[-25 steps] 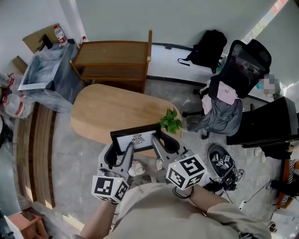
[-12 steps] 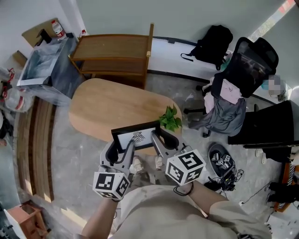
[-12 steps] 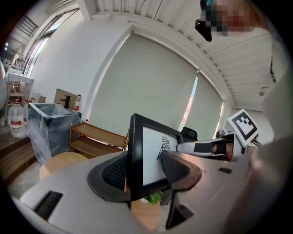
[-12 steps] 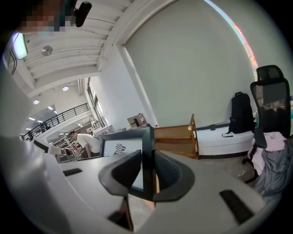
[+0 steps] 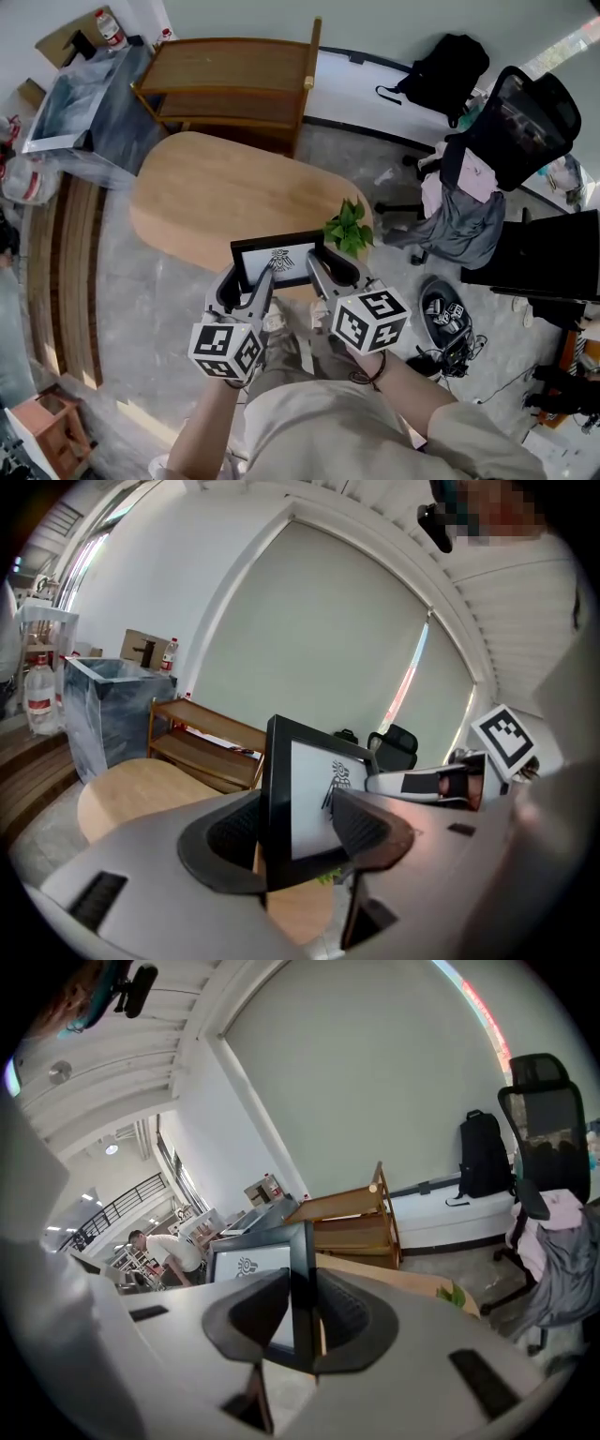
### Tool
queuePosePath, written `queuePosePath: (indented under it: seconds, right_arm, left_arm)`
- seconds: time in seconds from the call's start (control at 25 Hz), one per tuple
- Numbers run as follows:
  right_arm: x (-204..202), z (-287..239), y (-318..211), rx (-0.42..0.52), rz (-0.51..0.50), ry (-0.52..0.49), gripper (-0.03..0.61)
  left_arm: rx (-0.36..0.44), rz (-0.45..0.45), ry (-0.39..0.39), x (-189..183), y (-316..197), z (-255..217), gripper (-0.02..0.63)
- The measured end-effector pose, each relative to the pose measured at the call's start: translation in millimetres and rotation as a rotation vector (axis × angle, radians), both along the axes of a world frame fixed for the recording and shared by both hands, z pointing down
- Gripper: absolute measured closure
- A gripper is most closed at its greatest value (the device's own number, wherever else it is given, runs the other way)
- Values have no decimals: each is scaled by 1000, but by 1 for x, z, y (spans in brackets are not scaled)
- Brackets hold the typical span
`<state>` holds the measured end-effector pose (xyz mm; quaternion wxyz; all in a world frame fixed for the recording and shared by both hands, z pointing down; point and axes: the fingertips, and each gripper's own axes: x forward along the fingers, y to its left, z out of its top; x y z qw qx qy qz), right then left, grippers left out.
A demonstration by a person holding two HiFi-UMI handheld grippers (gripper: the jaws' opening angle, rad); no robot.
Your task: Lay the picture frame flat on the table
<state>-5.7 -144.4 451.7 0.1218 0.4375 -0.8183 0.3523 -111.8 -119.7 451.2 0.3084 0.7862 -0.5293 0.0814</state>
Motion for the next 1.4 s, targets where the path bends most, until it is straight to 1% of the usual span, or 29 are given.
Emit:
queuePosePath:
  seconds: [0.28, 0.4, 0.52, 0.6, 0.84, 1.0, 1.2, 1.4]
  right_arm:
    - [-7, 80, -17, -111, 5, 13, 505]
    - [-4, 118, -22, -146, 40, 30, 505]
    - [-2, 158, -27, -203, 74, 33, 506]
    - [-3, 184, -30, -235, 87, 38, 508]
    - [-6, 258, -34, -305, 98, 60, 508]
    - [-2, 307, -32, -351, 113, 74, 508]
    - [-2, 361, -31, -403, 117, 93, 506]
    - [-4, 409, -33, -443, 103, 125, 506]
  left_arm:
    - [-122, -9, 25, -8, -17, 81, 394]
    - [-167, 3, 56, -6, -25, 123, 393]
    - [-225, 24, 92, -6, -32, 165, 393]
    - [-263, 31, 100, -6, -36, 191, 393]
    - [-342, 25, 69, -9, -40, 259, 393]
    - [-396, 32, 62, -6, -39, 308, 393]
    - [-453, 48, 48, -7, -39, 362, 391]
    - [-501, 37, 43, -8, -40, 410, 390]
